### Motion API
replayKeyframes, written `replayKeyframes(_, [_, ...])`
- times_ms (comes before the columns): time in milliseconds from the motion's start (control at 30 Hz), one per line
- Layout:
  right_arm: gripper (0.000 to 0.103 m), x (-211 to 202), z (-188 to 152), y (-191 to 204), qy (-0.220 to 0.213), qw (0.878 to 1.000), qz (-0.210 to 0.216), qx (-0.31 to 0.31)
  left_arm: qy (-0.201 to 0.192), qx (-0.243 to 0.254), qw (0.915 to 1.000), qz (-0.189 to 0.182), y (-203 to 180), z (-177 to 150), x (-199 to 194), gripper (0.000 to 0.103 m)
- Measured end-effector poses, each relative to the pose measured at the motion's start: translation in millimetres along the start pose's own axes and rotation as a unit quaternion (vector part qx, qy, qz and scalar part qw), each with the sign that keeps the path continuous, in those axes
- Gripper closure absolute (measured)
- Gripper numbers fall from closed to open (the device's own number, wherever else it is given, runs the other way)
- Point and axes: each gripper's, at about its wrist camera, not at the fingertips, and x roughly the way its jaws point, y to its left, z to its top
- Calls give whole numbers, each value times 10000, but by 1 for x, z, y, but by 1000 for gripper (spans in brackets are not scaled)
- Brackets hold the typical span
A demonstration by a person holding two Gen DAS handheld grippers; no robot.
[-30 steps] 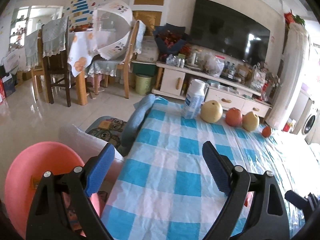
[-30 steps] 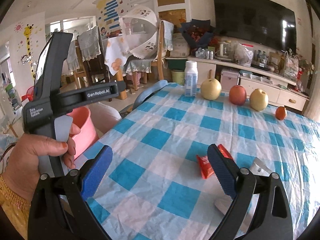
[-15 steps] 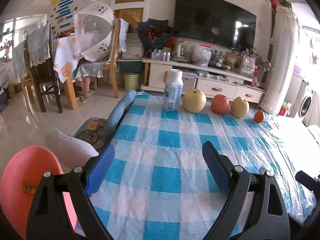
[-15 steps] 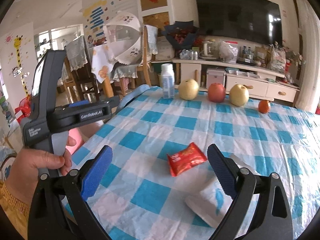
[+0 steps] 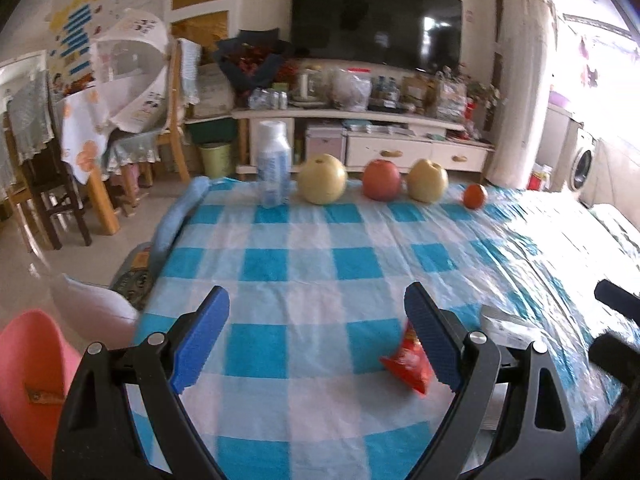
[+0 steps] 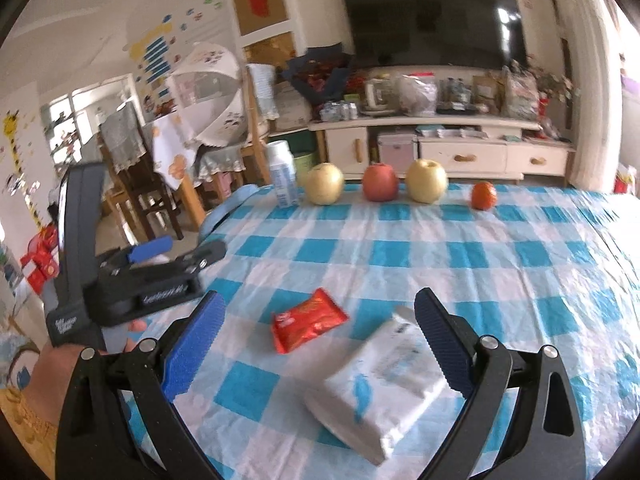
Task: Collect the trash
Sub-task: 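Bring both open tools back over the red snack bag and white wipes pack, then lower the left tool onto the red snack bag while the right tool lowers onto the white wipes pack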
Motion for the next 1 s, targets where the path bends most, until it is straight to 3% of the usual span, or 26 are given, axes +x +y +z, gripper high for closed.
replayKeyframes(167, [8, 8, -5, -49, 540, 9948, -48, 868, 231, 98, 9985, -480, -23, -6, 8, 13])
replayKeyframes(367, [8, 21, -24, -77, 1145, 9810, 215, 1550, 683, 371, 9952, -597, -46, -16, 25, 13])
replayKeyframes(667, [14, 42, -47, -63, 1547, 9772, 164, 1448, 1175, 737, 9867, -848, -62, -26, 45, 13])
replayKeyframes(767, [14, 48, -50, -58, 1557, 9796, -84, 1271, 1272, 890, 9846, -808, -67, -28, 51, 13])
replayKeyframes(1000, [14, 60, -52, -46, 1546, 9834, -229, 916, 1500, 1062, 9805, -688, -72, -31, 68, 13])
